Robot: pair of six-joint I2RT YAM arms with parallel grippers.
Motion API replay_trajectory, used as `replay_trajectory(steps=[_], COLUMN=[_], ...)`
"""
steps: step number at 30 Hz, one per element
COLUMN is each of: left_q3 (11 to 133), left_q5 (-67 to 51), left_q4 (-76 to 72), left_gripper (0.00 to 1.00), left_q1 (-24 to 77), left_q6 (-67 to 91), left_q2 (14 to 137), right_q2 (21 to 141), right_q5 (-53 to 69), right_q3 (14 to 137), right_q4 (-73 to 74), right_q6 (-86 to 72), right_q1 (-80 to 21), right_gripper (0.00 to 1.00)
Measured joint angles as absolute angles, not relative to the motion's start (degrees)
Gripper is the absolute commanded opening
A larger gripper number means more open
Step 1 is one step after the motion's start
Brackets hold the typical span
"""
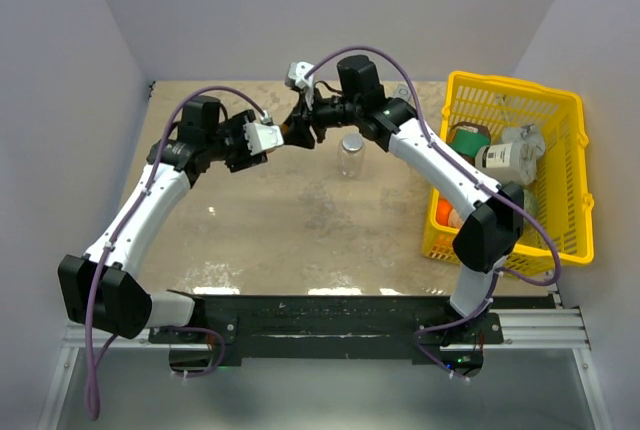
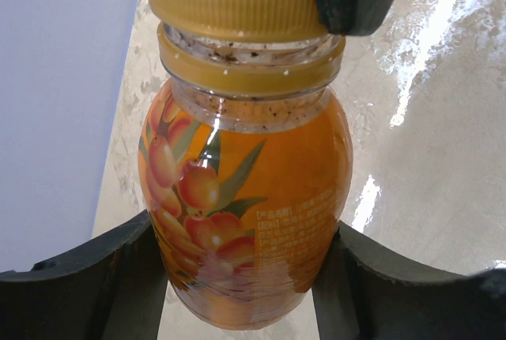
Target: Screw on the bottle caps
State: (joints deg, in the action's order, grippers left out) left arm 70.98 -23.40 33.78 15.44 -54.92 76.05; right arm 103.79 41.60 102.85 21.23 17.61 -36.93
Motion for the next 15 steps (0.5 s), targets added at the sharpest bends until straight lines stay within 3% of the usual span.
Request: replay_trajectory(steps=[15], left_q3=[68.49], left_q5=[-15.99], left_q4=[29.23], left_gripper=[0.00], left_q1=[15.77], left_q6=[-48.12], left_q2=[75.55], right_q2=[110.54], right_q5=[39.75], right_q3=[109.73], right_q4=[22.20], right_q6=[-7.90], right_q1=[-35.73], right_gripper=[0.00])
